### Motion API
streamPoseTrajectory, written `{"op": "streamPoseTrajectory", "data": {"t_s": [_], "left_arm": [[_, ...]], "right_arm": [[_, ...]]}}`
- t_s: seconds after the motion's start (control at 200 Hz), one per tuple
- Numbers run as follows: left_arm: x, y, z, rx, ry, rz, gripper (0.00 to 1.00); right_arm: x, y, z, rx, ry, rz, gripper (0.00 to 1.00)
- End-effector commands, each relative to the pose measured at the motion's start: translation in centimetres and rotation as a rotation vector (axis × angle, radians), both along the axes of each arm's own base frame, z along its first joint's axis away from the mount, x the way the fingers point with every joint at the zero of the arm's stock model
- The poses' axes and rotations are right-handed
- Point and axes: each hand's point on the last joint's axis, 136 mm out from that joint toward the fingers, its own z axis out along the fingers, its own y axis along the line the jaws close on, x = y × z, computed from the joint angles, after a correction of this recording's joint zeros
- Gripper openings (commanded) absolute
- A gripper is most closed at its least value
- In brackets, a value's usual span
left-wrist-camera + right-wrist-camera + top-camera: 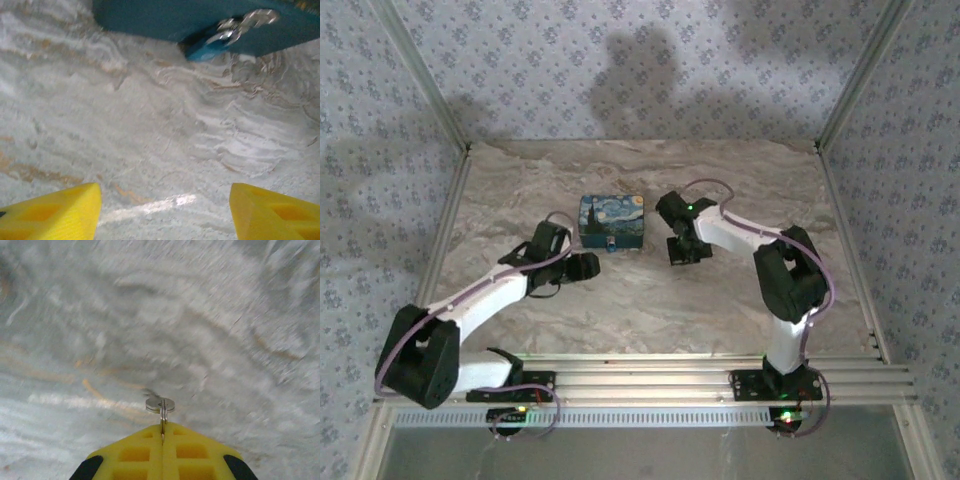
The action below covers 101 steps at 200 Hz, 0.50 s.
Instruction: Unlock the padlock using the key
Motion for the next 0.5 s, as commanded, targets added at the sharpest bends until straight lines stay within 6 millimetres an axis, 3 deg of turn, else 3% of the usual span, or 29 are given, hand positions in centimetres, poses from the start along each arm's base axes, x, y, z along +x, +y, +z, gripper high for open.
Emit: {"op": "streamPoseTrajectory", "data": {"t_s": [0.0,0.12,0.22,0.33,0.4,0.5], "left_arm": [[-1.1,0.1,-0.3,-0.023,-0.03,0.012,0.68],[-2.9,0.6,-1.5,-0.022,-0.023,0.018,0.68],[-4.1,0.9,-2.2,-0.023,-0.018,0.025,0.67],[-4.7,0.9,-2.3,-0.035,-0.024,0.027,0.67],[-4.4,0.8,-2.1,-0.036,-0.037,0.03,0.66],[-3.4,-0.1,-1.4,-0.043,-0.059,0.001,0.62]], "right_arm": [[-1.0,1.7,0.2,0.07,-0.028,-0.024,0.0],[-3.3,5.0,-0.8,0.11,-0.02,0.056,0.01],[-5.5,7.8,-0.6,0.127,-0.024,0.141,0.19],[-6.8,10.1,0.9,0.182,-0.046,0.181,0.41],[-6.9,10.4,1.9,0.209,-0.059,0.179,0.51],[-6.5,8.9,2.7,0.207,-0.059,0.105,0.53]]}}
